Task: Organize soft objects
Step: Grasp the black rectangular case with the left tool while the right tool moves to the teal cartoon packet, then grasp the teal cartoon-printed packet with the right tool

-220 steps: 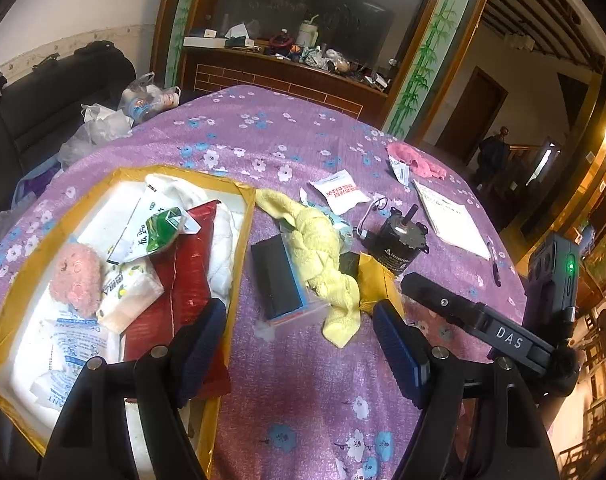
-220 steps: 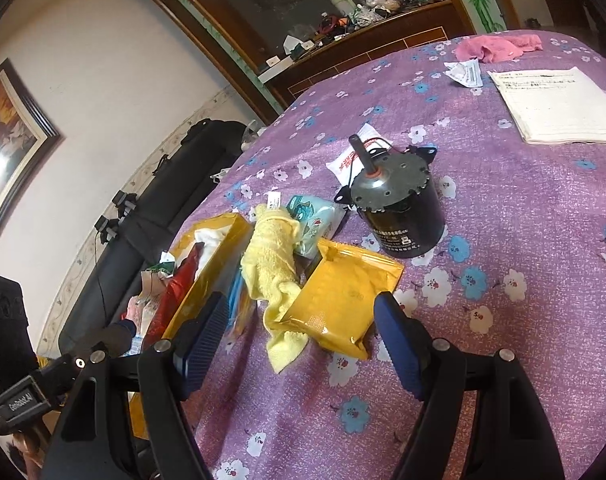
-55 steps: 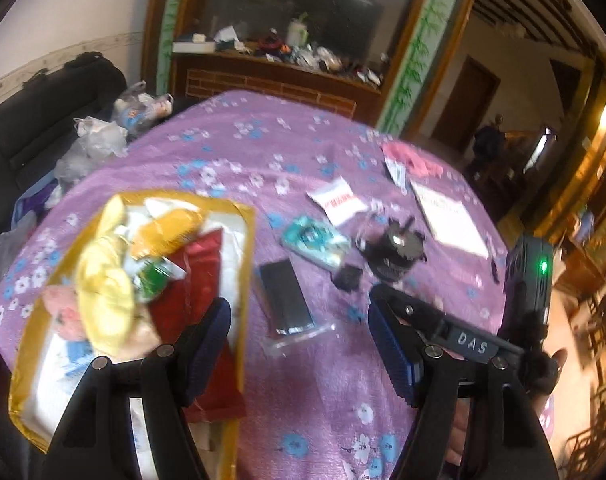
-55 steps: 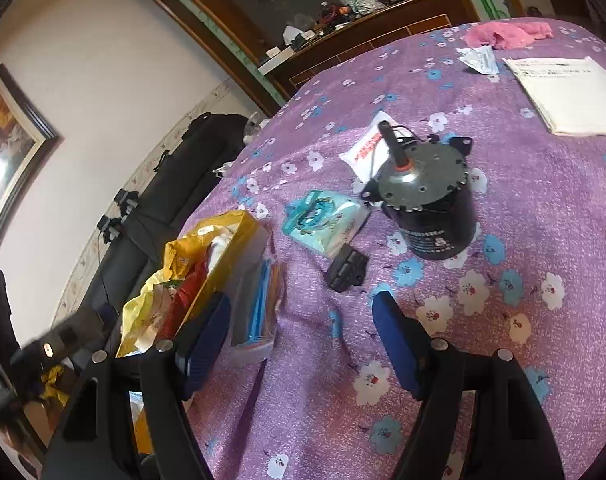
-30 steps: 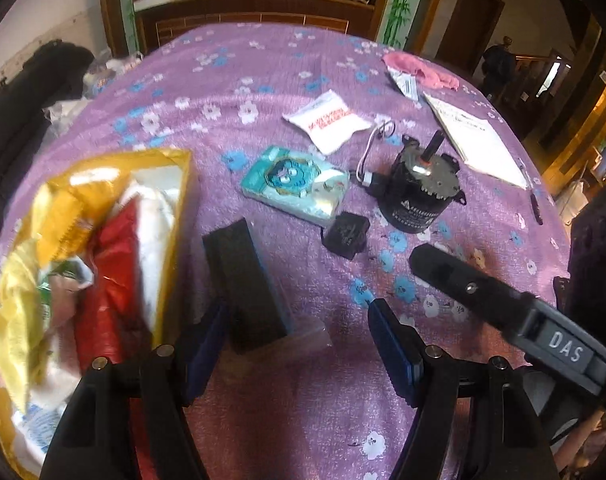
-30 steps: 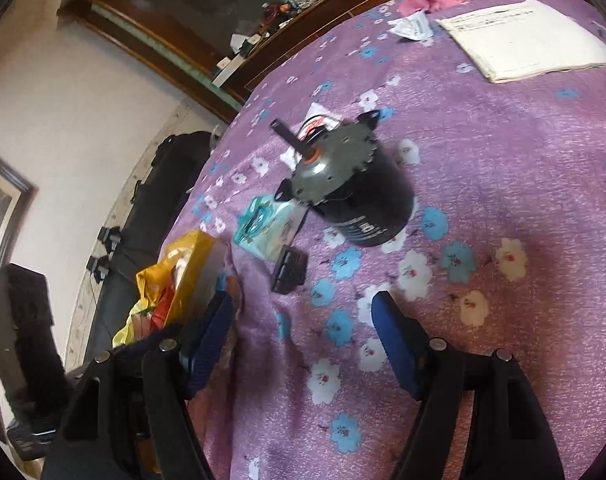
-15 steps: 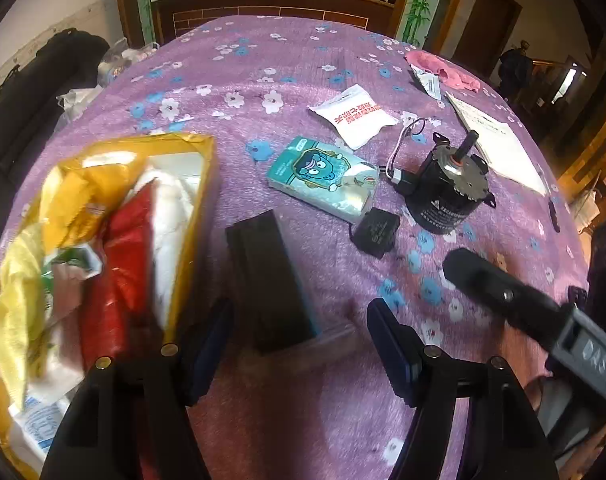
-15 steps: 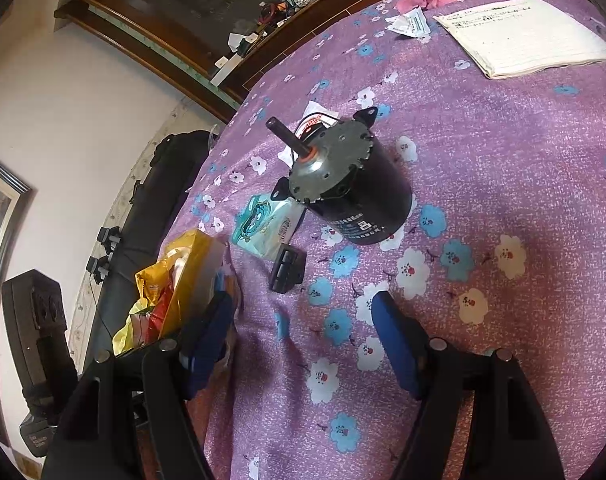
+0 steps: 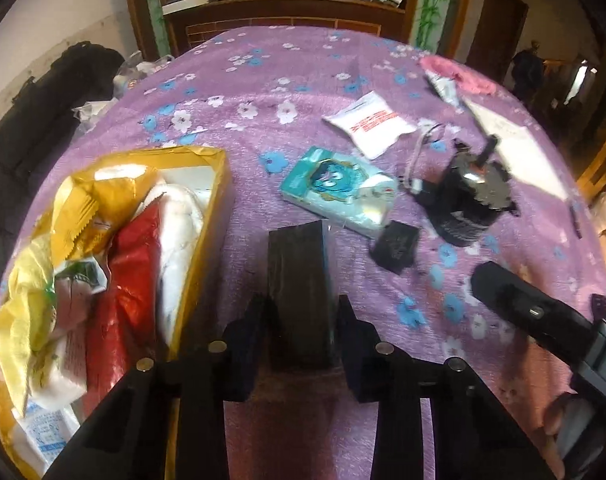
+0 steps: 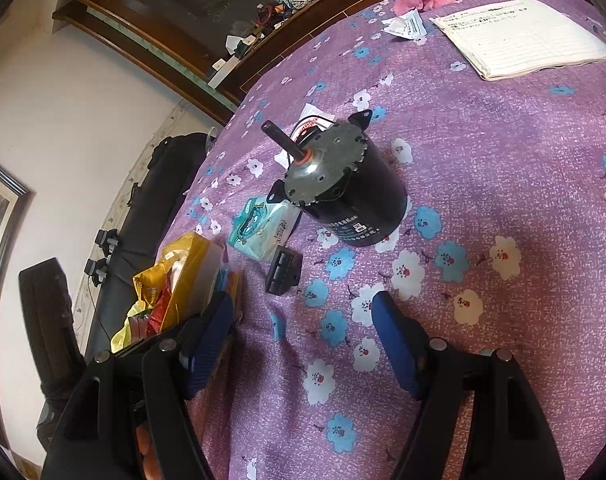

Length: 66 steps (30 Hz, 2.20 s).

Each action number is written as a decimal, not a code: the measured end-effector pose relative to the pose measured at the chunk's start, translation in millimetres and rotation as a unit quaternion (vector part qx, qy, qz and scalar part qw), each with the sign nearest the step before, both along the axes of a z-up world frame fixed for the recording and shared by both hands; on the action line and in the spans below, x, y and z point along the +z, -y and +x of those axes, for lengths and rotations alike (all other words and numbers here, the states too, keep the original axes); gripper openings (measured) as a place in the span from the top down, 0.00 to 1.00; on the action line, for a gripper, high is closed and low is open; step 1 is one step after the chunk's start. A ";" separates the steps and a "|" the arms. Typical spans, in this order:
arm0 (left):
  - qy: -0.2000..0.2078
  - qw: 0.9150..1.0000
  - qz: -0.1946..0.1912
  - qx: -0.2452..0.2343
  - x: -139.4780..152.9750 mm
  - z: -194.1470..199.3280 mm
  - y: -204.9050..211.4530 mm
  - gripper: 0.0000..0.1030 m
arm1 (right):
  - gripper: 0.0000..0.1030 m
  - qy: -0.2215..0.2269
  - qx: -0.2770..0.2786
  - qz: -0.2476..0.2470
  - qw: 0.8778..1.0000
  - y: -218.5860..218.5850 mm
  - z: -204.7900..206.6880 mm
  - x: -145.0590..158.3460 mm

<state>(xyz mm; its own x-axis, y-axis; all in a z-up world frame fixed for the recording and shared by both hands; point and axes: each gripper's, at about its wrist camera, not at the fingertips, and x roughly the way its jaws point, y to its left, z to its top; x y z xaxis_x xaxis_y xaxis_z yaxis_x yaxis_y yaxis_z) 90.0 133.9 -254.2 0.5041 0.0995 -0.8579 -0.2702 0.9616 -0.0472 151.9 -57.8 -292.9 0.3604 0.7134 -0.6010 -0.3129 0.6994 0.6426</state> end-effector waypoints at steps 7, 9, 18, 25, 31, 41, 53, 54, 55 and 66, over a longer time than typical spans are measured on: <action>0.026 0.997 -0.073 -0.016 5.7 -29.2 1.6 0.67 | 0.30 0.003 0.002 0.002 1.000 -0.6 0.2 1.2; 0.034 0.995 -0.091 -0.015 7.7 -38.1 0.1 0.67 | 0.30 0.006 0.005 0.002 1.000 -1.3 -0.2 2.0; 0.076 0.988 -0.130 -0.026 27.9 -65.5 3.1 0.67 | 0.30 0.011 0.013 0.003 1.000 -5.5 -1.9 3.0; 0.097 0.985 -0.143 -0.030 42.0 -76.6 1.6 0.67 | 0.30 0.024 0.029 0.008 0.999 -11.0 -5.3 6.6; 0.116 0.982 -0.145 -0.026 54.5 -88.6 -5.6 0.67 | 0.30 0.038 0.048 0.009 0.998 -17.8 -9.9 10.8; 0.163 0.973 -0.162 -0.002 78.8 -115.3 -34.0 0.67 | 0.30 0.058 0.086 0.003 0.995 -34.9 -16.2 23.9; 0.187 0.966 -0.177 0.027 78.3 -130.8 -82.4 0.67 | 0.30 0.126 0.160 -0.183 0.962 -150.1 32.5 55.2; 0.189 0.965 -0.179 0.028 78.2 -132.3 -84.8 0.67 | 0.30 0.134 0.155 -0.210 0.956 -159.2 37.8 52.1; 0.191 0.964 -0.181 0.029 78.0 -134.4 -88.6 0.67 | 0.30 0.141 0.152 -0.232 0.950 -167.5 42.0 49.5; 0.194 0.963 -0.183 0.038 77.3 -142.7 -104.4 0.67 | 0.34 0.139 0.169 -0.343 0.914 -194.4 58.6 5.8</action>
